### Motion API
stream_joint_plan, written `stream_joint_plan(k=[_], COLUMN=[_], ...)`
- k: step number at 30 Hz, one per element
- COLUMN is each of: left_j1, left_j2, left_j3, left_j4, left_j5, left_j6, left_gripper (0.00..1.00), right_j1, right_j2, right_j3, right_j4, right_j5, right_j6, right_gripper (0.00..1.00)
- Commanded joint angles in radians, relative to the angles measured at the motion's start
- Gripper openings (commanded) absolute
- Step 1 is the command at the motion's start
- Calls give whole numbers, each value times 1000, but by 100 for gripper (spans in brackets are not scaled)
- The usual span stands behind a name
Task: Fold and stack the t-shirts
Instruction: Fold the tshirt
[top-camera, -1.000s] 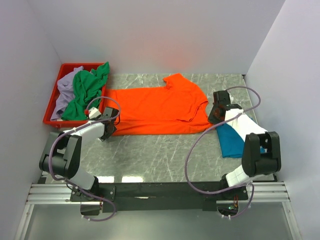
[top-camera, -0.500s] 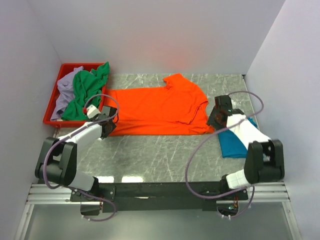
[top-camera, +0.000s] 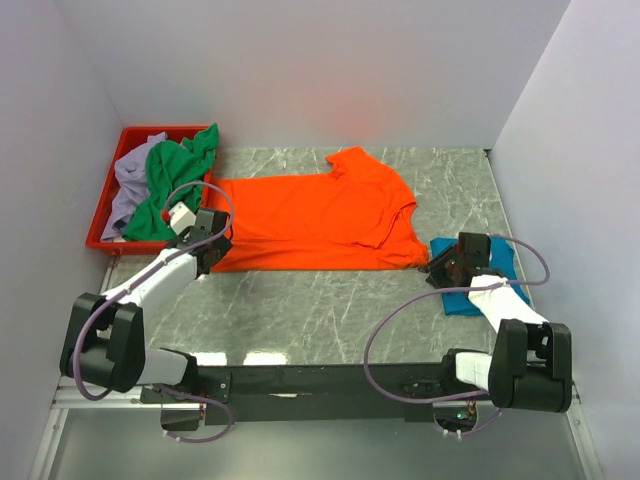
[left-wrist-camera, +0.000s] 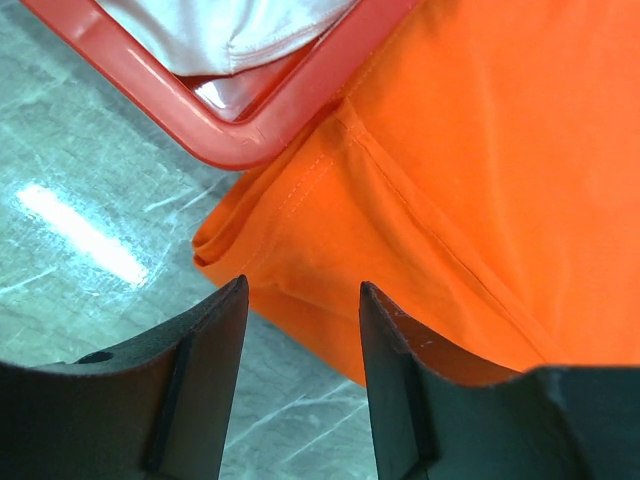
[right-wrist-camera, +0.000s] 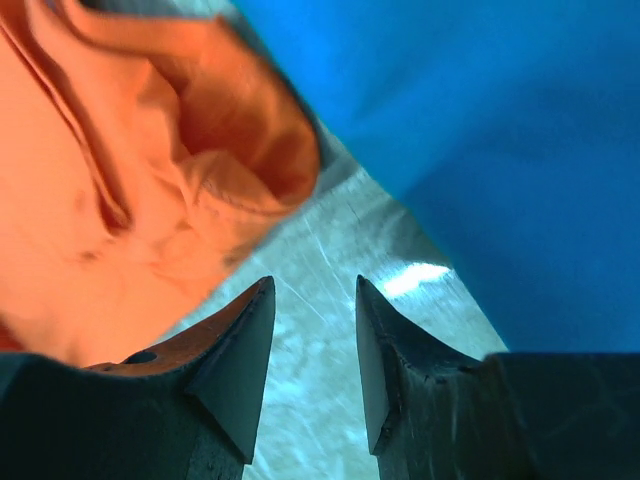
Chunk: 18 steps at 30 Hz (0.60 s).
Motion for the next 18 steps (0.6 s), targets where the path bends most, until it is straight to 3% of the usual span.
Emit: stream_joint_plan(k=[1,10,18], left_j1=[-3,-3,-3], left_j2=[-13,47,36], left_j3=[13,8,-21], left_j4=[34,60,32], left_j5=[22,45,28], left_j6=[22,13,-3], left_gripper=[54,53,57], right_j1=[-23,-26,-26], right_j2=[-21,85,119], right_j3=[-11,-21,2], right_j4=[153,265,241], right_j5=[-48,-56,-22], right_j6=[87,116,75], right_gripper=[45,44,45])
